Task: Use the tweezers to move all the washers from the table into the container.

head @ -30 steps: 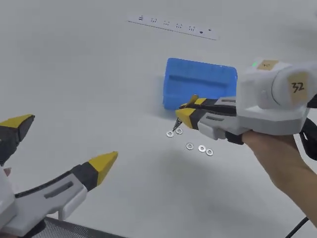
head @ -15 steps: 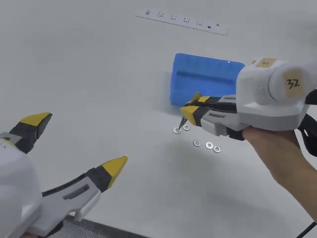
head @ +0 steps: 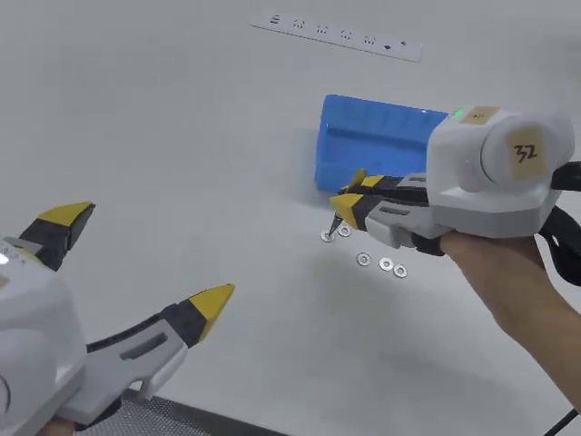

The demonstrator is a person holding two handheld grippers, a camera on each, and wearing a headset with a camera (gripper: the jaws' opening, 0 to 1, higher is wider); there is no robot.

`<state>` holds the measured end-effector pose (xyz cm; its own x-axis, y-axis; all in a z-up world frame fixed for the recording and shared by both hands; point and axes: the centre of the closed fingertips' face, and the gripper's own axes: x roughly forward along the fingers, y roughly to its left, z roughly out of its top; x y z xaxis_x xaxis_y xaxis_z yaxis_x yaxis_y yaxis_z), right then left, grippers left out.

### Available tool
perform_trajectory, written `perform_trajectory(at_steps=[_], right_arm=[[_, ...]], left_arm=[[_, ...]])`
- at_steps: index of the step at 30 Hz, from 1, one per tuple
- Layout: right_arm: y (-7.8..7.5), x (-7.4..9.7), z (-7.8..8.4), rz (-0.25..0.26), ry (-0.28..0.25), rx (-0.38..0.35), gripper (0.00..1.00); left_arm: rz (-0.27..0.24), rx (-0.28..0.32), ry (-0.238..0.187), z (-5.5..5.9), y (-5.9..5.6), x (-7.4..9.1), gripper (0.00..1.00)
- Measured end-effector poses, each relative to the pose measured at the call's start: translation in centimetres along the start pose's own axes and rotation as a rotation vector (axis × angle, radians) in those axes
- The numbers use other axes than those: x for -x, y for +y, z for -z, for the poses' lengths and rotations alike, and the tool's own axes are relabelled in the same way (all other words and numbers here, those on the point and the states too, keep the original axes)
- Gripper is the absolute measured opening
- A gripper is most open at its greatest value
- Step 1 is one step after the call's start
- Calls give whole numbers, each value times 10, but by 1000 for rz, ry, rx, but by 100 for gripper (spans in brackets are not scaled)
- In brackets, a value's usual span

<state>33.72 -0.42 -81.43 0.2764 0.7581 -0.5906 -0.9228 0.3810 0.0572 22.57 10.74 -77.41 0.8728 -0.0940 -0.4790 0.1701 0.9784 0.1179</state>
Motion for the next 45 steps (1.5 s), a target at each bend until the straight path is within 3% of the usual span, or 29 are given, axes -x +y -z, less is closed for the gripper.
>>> perform_trajectory(at_steps=[20,45], right_arm=[[-2,-4,-2,12,2,15,3],[-1,-5,-3,13,22,69,4]], left_arm=[[-6,3,1,-3,-1,1,80],[-12,-12,26,5,4,0,78]])
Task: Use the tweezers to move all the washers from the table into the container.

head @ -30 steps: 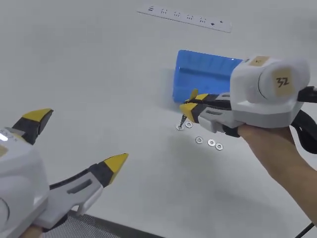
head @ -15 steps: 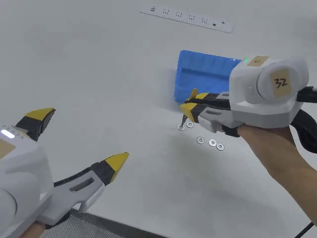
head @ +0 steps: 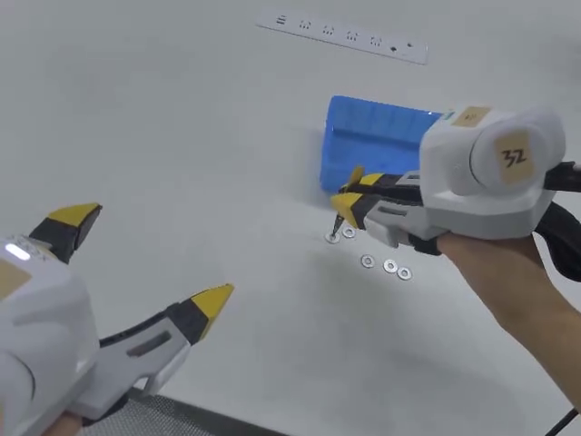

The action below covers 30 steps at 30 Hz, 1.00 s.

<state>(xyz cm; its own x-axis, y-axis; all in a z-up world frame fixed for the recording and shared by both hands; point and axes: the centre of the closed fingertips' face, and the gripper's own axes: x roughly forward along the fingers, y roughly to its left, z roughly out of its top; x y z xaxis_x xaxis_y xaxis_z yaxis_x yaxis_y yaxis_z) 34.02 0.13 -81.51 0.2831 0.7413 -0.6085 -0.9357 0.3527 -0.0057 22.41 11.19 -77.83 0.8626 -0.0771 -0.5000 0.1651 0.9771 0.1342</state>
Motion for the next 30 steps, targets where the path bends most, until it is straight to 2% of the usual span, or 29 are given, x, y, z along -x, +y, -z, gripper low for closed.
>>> perform_trajectory(at_steps=[2,5,23,30], right_arm=[[0,0,0,6,9,26,4],[-1,0,-1,6,9,29,4],[-7,1,2,-7,-21,-84,2],[-11,5,3,-5,-22,-103,1]], left_arm=[[-1,-1,0,0,0,0,78],[-2,0,1,0,0,0,77],[-8,-7,7,1,1,0,75],[-7,-12,10,1,0,0,74]])
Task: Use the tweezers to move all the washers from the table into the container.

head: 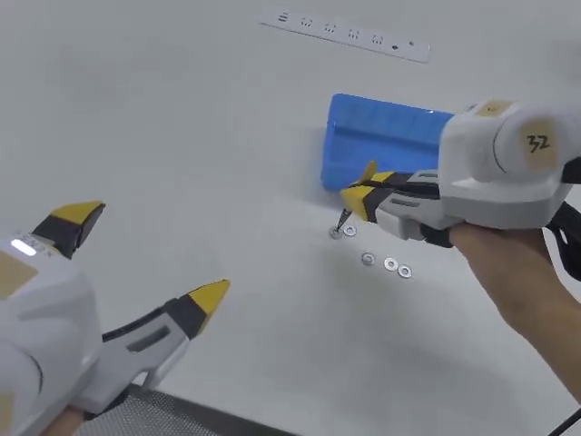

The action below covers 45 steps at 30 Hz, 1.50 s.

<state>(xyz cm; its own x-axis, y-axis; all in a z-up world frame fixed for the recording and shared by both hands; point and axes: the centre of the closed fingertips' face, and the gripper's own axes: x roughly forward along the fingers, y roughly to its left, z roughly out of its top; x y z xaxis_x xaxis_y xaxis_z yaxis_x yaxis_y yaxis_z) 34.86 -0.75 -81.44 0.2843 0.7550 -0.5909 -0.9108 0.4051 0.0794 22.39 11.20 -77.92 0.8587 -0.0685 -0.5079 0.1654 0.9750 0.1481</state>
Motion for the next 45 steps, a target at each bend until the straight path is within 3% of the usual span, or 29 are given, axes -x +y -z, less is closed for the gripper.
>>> perform_trajectory(at_steps=[15,29,34,38,45], right_arm=[[6,30,-39,4,-70,39,1],[-24,46,-67,86,-96,99,1],[-34,41,-76,98,-109,104,1],[-42,30,-80,108,-107,113,2],[-53,9,-78,105,-88,107,2]], left_arm=[[14,25,-19,-6,-4,2,78],[58,31,-18,-4,-11,-2,94],[100,51,-37,-7,-18,-2,99],[125,46,-4,-2,-25,-4,99],[172,27,13,0,-36,-4,99]])
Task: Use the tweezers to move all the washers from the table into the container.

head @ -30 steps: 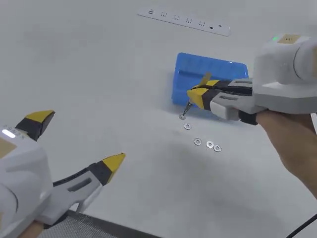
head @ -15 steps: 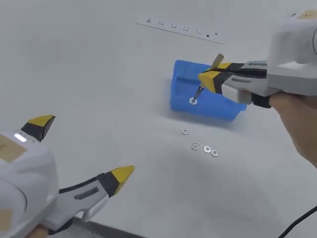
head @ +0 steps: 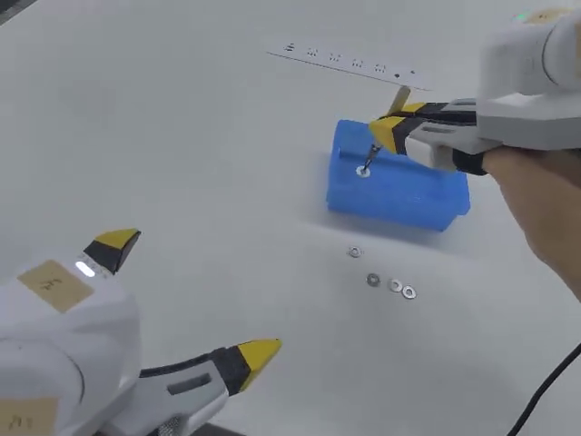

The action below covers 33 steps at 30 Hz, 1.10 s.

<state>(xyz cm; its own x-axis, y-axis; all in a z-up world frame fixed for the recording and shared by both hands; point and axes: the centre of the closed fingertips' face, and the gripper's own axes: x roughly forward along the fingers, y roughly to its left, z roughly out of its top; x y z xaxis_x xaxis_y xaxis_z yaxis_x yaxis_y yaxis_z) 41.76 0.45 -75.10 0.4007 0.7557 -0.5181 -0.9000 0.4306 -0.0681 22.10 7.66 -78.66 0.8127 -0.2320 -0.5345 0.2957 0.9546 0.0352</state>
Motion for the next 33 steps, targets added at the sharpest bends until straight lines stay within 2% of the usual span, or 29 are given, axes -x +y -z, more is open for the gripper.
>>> perform_trajectory(at_steps=[3,4,6,8,10,12,16,21,23,27,31,33], right_arm=[[-3,-10,6,-7,18,3,2],[-4,-12,8,-10,23,1,2],[-6,-17,12,-15,32,-3,2],[-7,-20,18,-26,44,-19,2],[-7,-22,22,-28,41,-31,2],[-8,-26,26,-38,45,-49,2],[-7,-28,31,-25,68,-26,1],[-7,-26,31,-31,64,-36,2],[-6,-24,30,-30,62,-35,2],[-4,-18,24,-34,40,-51,1],[1,0,9,-36,-17,-71,2],[6,10,6,-38,-32,-72,2]], left_arm=[[30,-35,14,3,-7,-1,99],[68,-52,39,8,-14,-2,99],[73,-86,41,9,-18,-3,99],[82,-93,43,10,-21,-3,99],[79,-100,54,12,-21,-4,99],[84,-103,47,11,-21,-3,99],[95,-105,46,12,-22,-3,98],[122,-88,45,11,-27,-2,97],[152,-69,28,8,-32,-1,99],[157,-54,17,5,-32,0,99],[164,-37,7,2,-33,0,99],[190,-17,-27,-5,-39,1,99]])
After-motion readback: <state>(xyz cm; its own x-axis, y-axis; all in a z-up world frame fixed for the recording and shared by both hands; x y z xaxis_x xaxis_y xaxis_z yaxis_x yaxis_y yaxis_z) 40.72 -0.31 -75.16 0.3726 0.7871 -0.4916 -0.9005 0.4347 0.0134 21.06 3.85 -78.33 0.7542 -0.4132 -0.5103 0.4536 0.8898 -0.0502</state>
